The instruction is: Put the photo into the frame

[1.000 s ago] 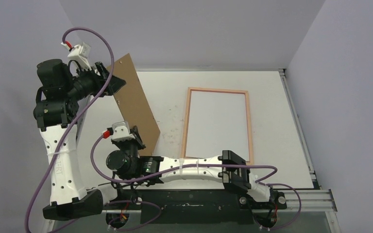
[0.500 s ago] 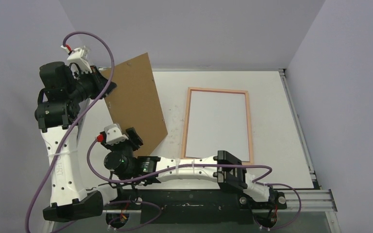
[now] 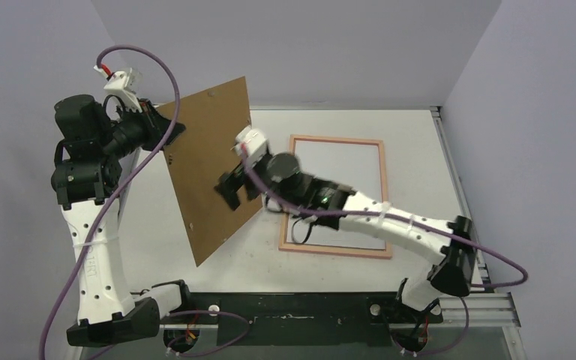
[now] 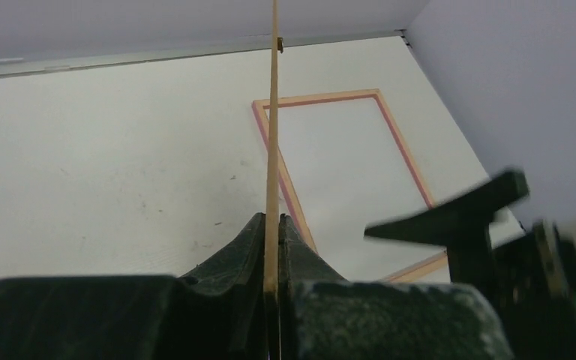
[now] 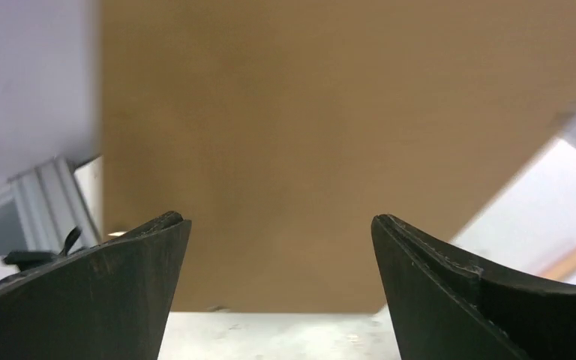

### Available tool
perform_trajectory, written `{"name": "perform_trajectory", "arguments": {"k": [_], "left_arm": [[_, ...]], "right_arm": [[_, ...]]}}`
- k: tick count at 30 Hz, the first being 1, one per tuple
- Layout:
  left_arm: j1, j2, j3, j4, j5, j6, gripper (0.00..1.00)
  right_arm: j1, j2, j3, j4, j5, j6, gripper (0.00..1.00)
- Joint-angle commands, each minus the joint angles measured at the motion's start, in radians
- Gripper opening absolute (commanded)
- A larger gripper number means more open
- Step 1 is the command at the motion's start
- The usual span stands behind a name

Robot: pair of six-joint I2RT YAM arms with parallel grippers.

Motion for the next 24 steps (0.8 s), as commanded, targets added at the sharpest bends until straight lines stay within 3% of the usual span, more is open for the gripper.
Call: {"name": "perform_trajectory", "arguments": {"k": [1,9,15,24], "left_arm": [[0.002,-0.023,0.042,0.168,0.212,-0.068,0.00],[0.018,-0.038,0.008,0.342,0.399,-0.242,0.00],[0.049,-0.055,-0.074,0.610,0.526,-0.477,0.00],[0.055,-0.048,-0.154,0.821,0.581,-0.669,0.00]], "right_arm": [[-0.271,-0.210,-0.120,0.020,-0.465,0.117,0.95],[-0.527,-0.306,-0.245,-0.025,-0.682,0.138,0.92],[-0.675,-0.362,-0.315,-0.005,-0.833,0.154,0.91],[-0.738,-0.359,-0.356,0.080,-1.028,0.220,0.94]]}}
